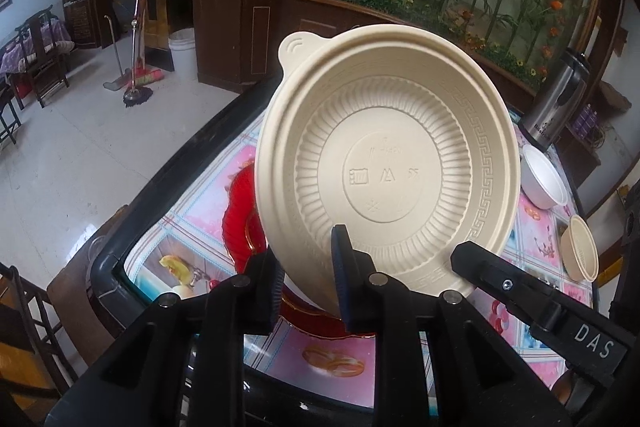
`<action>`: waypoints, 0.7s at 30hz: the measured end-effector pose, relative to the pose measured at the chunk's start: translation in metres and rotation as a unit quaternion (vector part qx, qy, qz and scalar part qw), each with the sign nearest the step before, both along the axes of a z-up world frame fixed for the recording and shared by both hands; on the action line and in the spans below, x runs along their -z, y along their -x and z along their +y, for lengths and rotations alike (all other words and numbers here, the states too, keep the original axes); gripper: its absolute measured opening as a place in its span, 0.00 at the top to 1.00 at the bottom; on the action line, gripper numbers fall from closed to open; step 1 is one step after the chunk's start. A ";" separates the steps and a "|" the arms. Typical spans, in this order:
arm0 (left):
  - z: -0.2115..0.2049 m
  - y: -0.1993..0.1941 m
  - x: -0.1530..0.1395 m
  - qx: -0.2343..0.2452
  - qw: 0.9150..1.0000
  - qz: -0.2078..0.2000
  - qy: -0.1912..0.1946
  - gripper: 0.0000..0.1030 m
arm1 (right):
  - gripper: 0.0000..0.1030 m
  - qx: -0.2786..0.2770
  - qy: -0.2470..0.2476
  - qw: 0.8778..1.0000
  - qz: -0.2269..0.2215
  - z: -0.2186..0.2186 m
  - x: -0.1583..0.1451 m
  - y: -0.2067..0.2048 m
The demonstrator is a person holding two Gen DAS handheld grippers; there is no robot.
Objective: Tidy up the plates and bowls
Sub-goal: 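Hold the beige bowl tilted with both tools above the plate stack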
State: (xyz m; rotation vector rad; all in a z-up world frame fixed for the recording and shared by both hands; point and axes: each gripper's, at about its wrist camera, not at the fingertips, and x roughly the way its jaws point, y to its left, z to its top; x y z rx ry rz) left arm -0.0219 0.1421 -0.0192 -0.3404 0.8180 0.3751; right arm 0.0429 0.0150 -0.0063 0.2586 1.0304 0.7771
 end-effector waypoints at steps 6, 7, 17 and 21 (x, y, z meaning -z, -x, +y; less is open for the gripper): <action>0.003 -0.001 0.009 0.004 1.000 0.016 0.012 0.80 | 0.87 -0.003 0.006 1.000 0.026 -0.002 0.014 -0.003; 0.005 -0.002 0.011 0.004 1.000 0.021 0.016 0.80 | 0.87 -0.003 0.007 0.999 0.031 -0.002 0.016 -0.004; 0.013 -0.004 0.022 0.007 0.998 0.048 0.049 0.80 | 0.87 -0.009 0.020 0.998 0.063 0.005 0.032 -0.008; 0.015 -0.004 0.023 0.008 0.997 0.052 0.055 0.80 | 0.87 -0.008 0.024 0.997 0.069 0.006 0.034 -0.009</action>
